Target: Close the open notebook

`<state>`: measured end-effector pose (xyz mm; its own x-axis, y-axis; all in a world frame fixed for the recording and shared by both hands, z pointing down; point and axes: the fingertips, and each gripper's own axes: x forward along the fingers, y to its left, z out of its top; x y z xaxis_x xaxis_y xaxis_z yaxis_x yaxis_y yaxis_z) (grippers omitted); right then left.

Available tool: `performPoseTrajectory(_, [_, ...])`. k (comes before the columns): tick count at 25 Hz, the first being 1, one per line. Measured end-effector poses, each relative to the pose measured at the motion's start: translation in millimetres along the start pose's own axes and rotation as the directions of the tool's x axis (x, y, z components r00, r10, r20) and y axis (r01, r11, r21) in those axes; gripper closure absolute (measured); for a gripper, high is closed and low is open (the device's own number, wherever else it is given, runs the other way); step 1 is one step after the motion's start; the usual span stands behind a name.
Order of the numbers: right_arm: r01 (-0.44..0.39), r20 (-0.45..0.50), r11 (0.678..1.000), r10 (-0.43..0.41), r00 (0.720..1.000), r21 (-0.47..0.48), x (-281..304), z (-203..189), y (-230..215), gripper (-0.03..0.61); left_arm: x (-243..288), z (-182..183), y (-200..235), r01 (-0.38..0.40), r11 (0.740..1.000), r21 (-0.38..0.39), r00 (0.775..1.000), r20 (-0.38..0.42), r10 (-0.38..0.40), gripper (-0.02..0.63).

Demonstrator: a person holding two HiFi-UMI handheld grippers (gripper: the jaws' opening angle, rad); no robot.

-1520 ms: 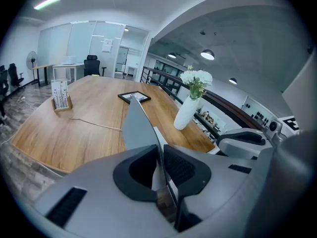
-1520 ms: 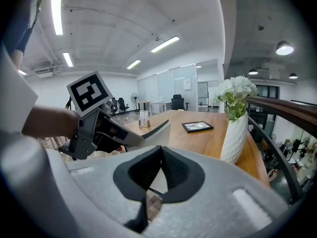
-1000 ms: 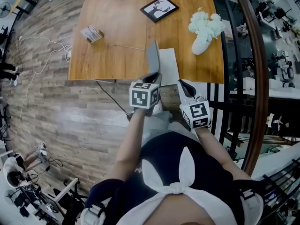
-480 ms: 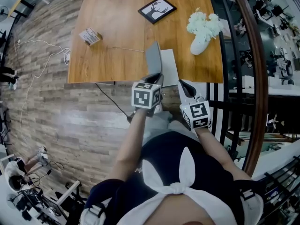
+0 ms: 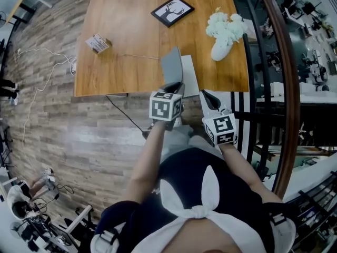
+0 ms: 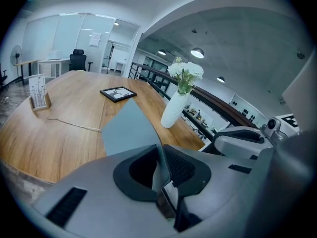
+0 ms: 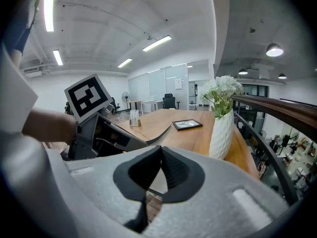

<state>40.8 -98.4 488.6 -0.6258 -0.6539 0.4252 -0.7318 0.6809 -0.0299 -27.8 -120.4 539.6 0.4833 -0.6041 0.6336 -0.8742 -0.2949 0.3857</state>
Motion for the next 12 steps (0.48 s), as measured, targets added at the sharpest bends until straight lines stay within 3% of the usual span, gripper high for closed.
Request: performPoseTrajectory(12, [0.026,-0.018,0.999,-0.026,1.000,0.025,4,-7,-13,0.580,22,-2,-8,0.040,0.999,0.029,0.998,-0.049,-0.039,0.557])
